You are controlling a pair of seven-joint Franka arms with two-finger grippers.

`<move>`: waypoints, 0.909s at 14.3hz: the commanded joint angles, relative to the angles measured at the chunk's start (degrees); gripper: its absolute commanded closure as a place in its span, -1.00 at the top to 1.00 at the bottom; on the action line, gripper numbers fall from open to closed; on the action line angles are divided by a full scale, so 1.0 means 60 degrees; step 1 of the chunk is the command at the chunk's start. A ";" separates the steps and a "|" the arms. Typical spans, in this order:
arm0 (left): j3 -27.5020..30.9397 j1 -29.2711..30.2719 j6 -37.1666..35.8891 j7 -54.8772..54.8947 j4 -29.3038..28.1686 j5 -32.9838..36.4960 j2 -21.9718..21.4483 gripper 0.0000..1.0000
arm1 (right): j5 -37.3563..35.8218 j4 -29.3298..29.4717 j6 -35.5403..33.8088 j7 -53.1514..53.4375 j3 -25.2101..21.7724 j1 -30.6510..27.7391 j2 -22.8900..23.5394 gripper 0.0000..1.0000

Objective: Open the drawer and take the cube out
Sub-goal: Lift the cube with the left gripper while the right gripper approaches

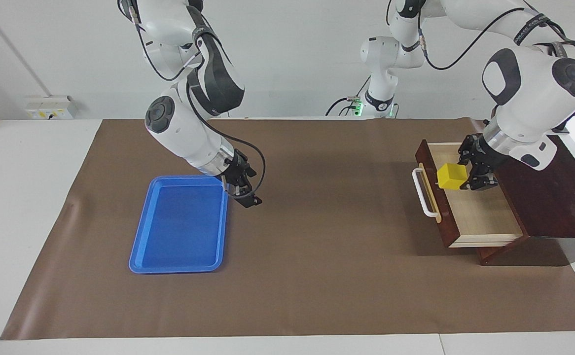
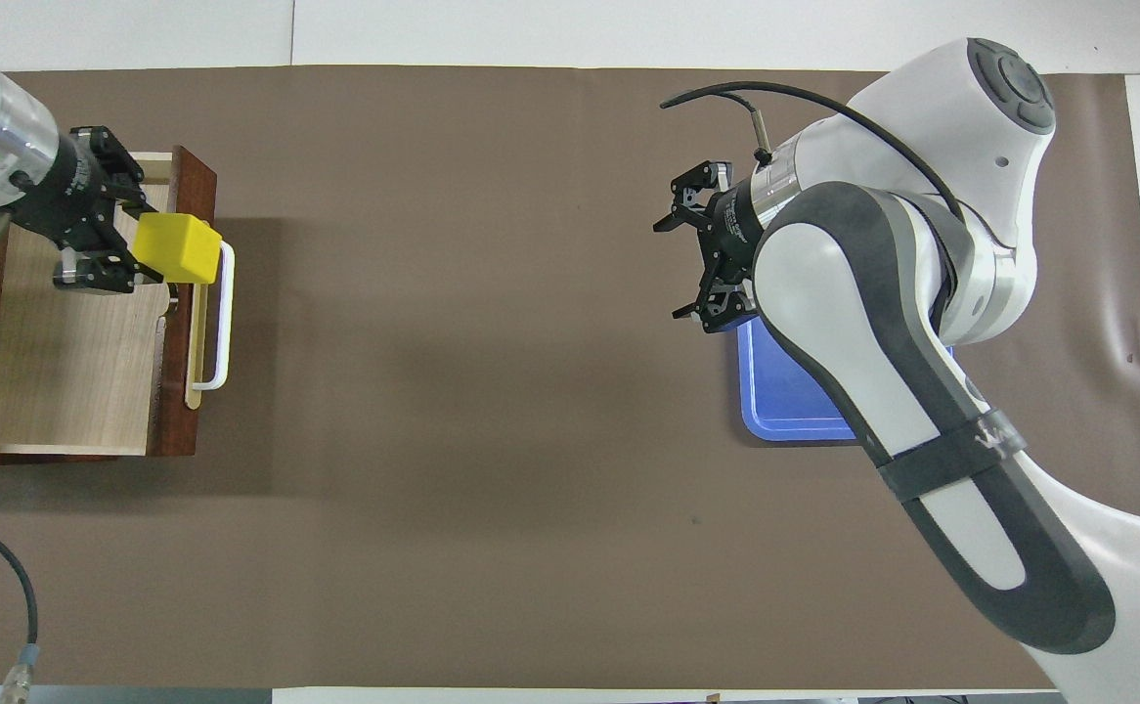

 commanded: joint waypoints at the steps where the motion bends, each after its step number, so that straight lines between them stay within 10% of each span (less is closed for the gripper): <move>1: -0.0859 -0.0299 -0.0272 -0.2201 0.0468 0.0381 0.0293 -1.00 | -0.0001 -0.0167 0.0177 -0.0289 -0.0001 -0.0020 -0.0074 0.92; 13: -0.4539 -0.0315 0.1632 -0.7922 0.0263 0.2170 0.0615 -1.00 | -0.0747 0.0986 -0.0435 -0.0157 -0.0016 0.0741 0.0291 0.91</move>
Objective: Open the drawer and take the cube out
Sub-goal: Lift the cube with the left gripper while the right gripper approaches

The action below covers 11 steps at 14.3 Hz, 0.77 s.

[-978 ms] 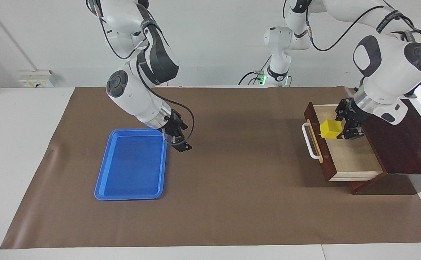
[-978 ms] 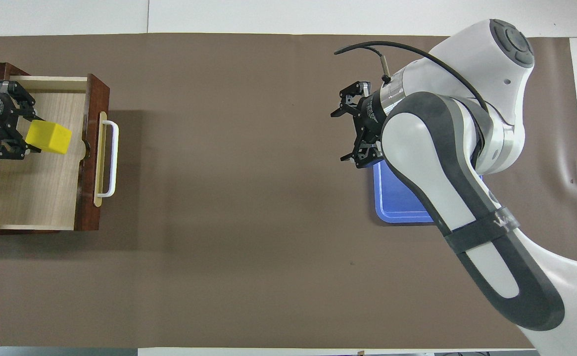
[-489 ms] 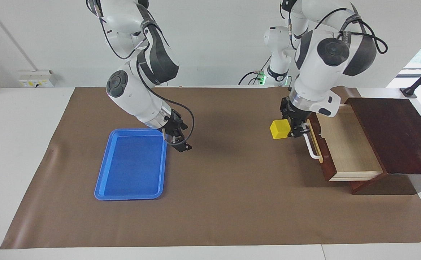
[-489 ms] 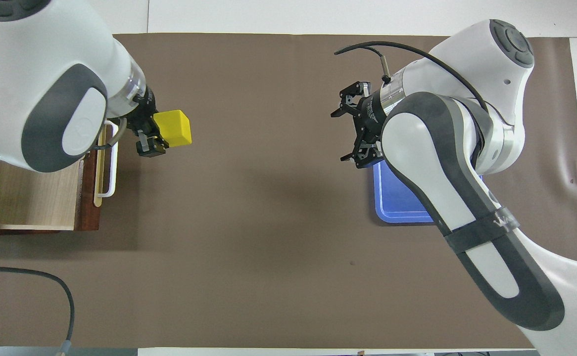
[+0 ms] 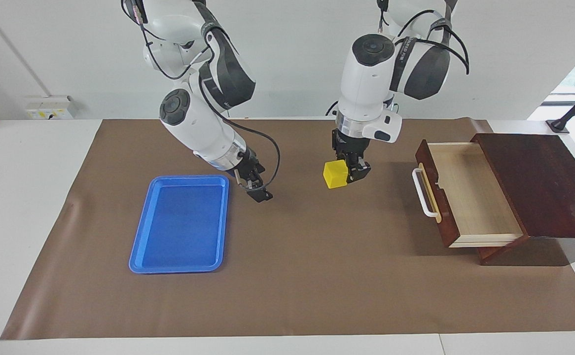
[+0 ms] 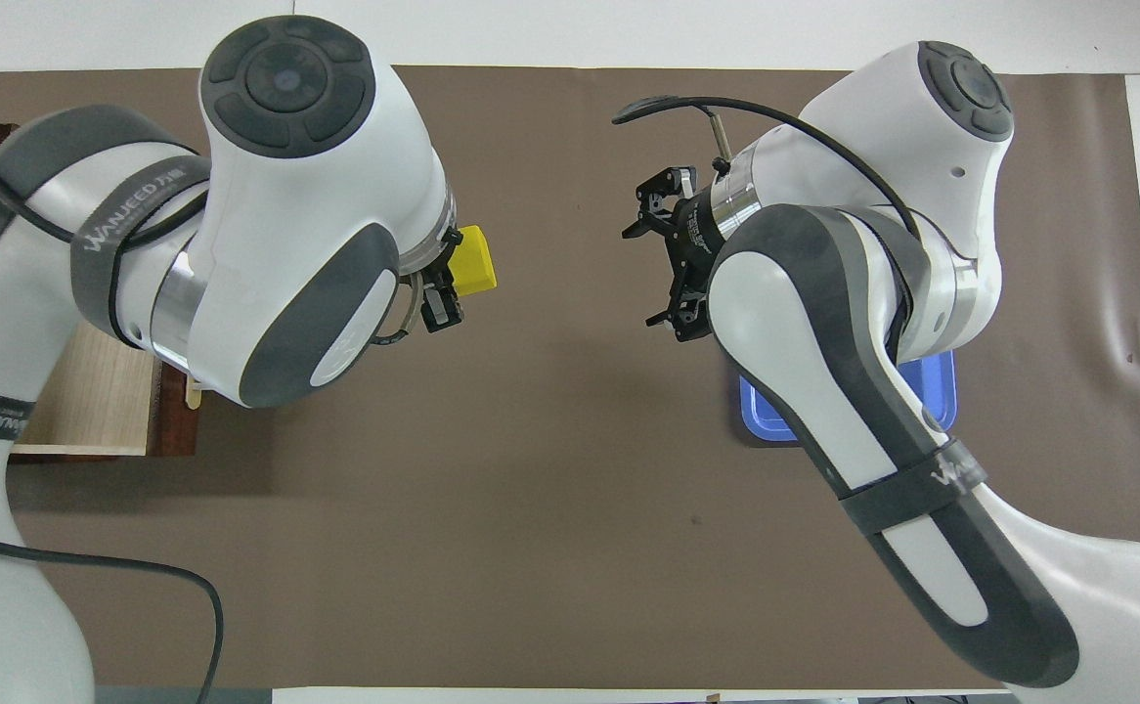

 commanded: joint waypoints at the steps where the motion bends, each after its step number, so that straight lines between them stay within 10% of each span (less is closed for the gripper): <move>1: -0.0211 0.0027 0.0406 -0.0549 0.0090 0.0288 0.0186 -1.00 | -0.0361 0.1216 -0.0795 -0.0083 -0.0041 0.0161 0.0611 0.90; 11: -0.0417 0.0028 0.0539 -0.0800 0.0002 0.0509 0.0216 -1.00 | -0.0420 0.4460 -0.1531 0.1455 -0.0144 0.0980 0.2606 0.84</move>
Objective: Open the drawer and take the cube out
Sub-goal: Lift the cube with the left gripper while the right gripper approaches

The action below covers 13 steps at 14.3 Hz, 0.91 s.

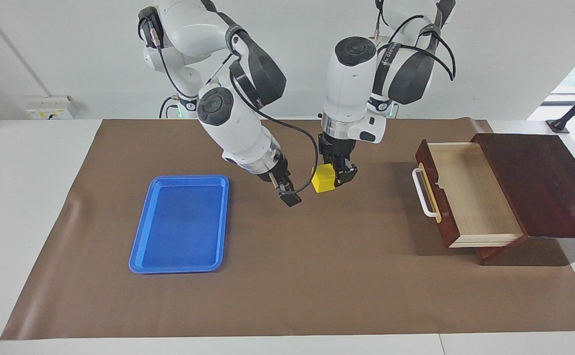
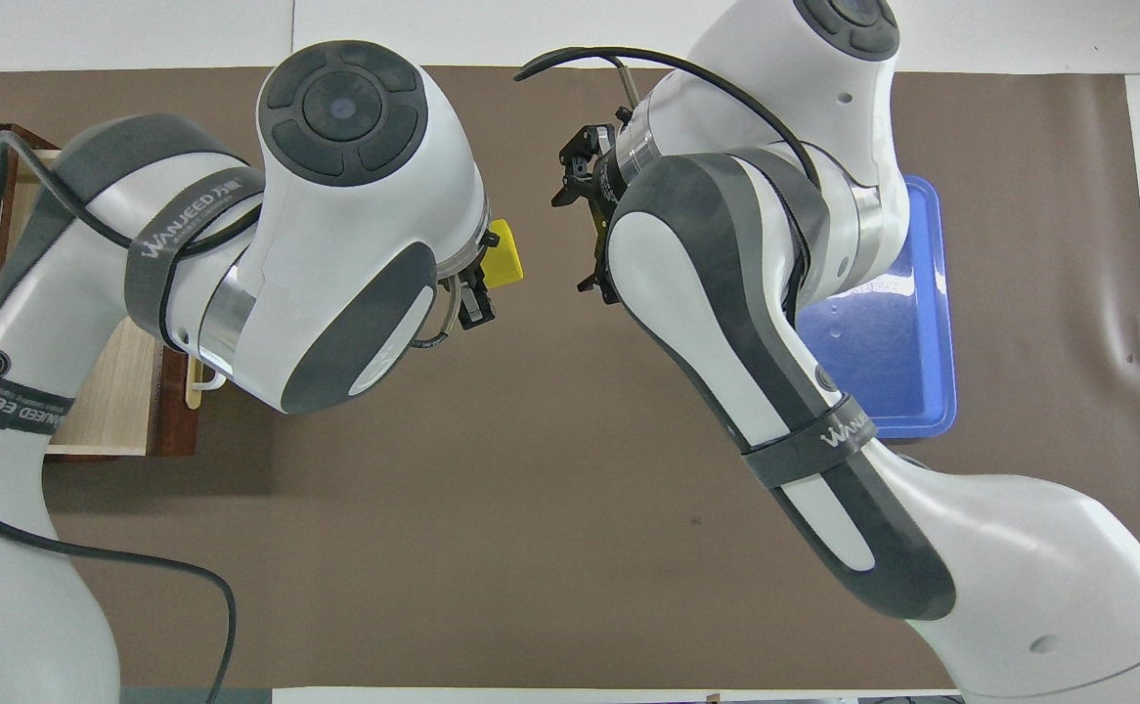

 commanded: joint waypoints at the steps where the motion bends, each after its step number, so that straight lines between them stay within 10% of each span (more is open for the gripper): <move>1: -0.0074 0.0018 0.0086 -0.0161 0.0009 0.0202 0.0044 -1.00 | -0.0262 0.0544 -0.0239 0.0414 -0.0107 0.0418 0.0298 0.84; 13: -0.0118 0.0032 0.0160 -0.0176 -0.0005 0.0202 0.0044 -1.00 | -0.0307 0.0616 -0.0633 0.0810 -0.0078 0.0463 0.0298 0.84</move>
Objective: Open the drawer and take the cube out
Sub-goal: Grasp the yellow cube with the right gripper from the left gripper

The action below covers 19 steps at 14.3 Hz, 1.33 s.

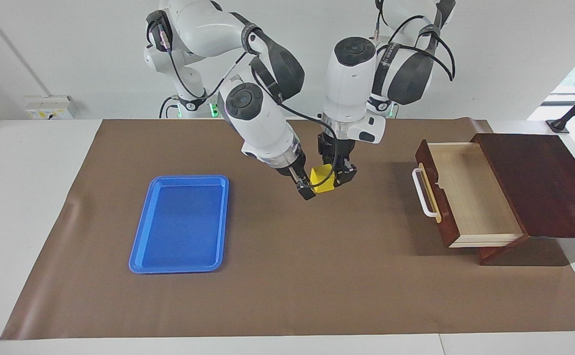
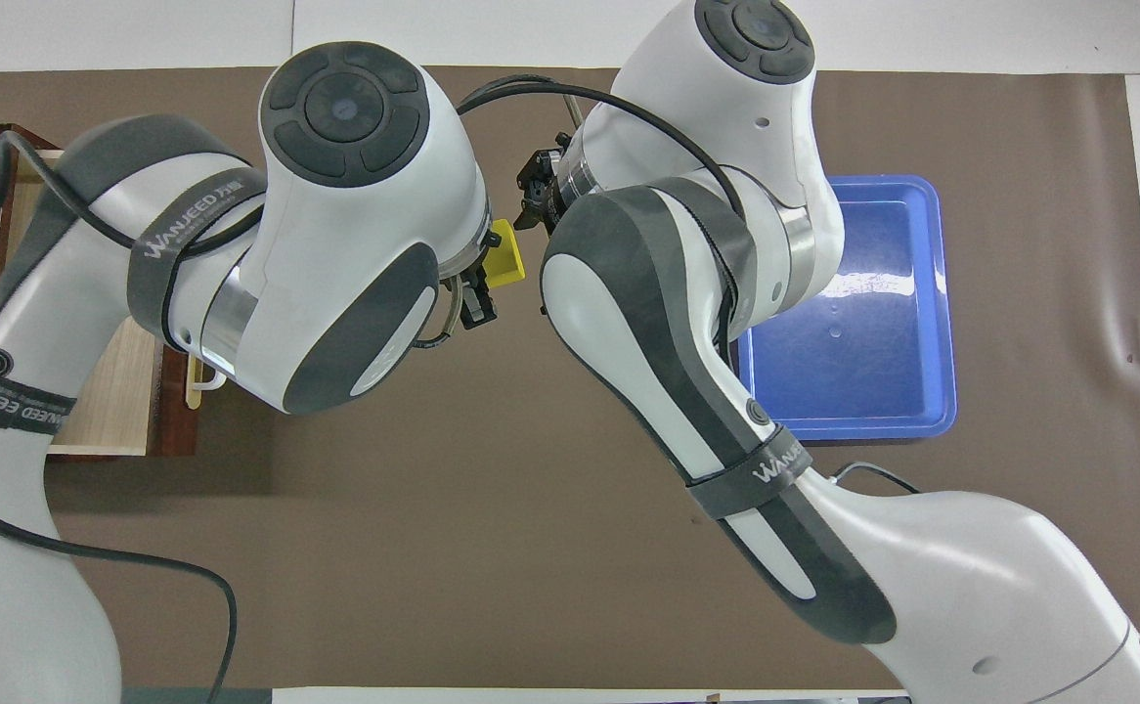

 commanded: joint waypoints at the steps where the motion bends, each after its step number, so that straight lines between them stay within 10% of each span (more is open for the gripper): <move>1: -0.0083 0.0018 0.0116 -0.0169 -0.0018 0.0200 0.0037 -1.00 | -0.0128 0.0413 -0.0425 0.0244 0.0025 -0.0120 0.0165 0.84; 19: -0.0171 0.0047 0.0175 -0.0169 -0.0165 0.0185 0.0008 -1.00 | 0.2595 0.0065 -0.0045 -0.1686 0.0054 -0.1116 -0.0288 0.86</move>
